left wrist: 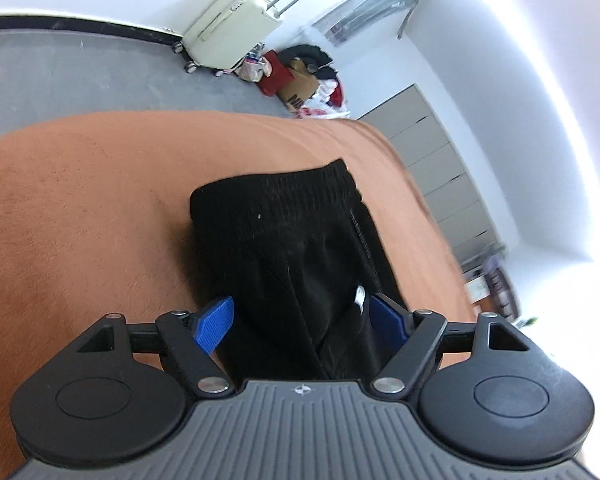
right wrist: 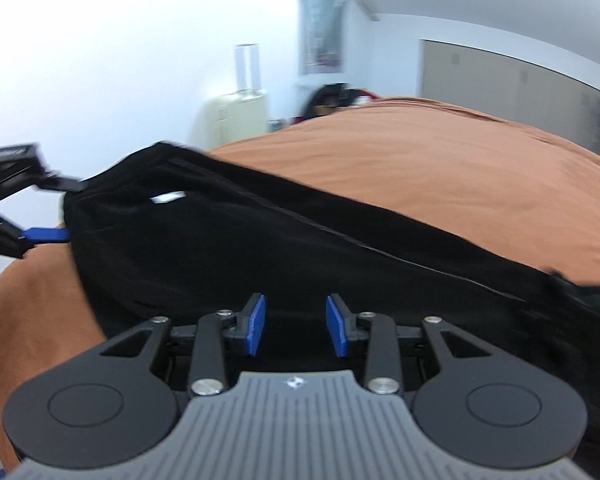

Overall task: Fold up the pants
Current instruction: 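Grasp the waistband with the left tool and lift it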

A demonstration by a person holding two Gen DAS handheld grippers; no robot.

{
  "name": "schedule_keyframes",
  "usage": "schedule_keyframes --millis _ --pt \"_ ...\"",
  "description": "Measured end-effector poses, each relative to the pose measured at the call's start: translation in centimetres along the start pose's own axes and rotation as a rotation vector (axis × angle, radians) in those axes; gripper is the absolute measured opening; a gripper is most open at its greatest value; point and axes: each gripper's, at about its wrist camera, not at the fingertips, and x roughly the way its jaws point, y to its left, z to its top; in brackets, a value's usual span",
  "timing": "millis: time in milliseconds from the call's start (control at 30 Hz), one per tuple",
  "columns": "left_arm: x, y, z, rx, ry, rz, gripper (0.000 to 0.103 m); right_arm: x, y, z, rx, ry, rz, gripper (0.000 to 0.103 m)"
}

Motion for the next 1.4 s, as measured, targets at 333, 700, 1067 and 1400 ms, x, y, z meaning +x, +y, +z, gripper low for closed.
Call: schedule_keyframes --millis 333,700,1067,1400 --pt "-2.8 3.2 0.0 -0.048 -0.096 -0.004 0.090 9.8 5.6 0.2 -0.106 0.143 0.079 0.032" --pt "1.8 4.3 1.8 -0.083 -0.020 -0.019 0.091 8.9 4.3 -0.2 -0.053 0.130 0.098 0.032" --pt "-1.3 -3.0 0.8 0.109 -0.128 -0.028 0.038 7.7 2.6 -1.0 0.088 0.101 0.136 0.039" --pt "-1.6 -18.4 -10.0 0.813 -0.114 -0.131 0.037 1.0 -4.1 -3.4 0.431 -0.062 0.073 0.039"
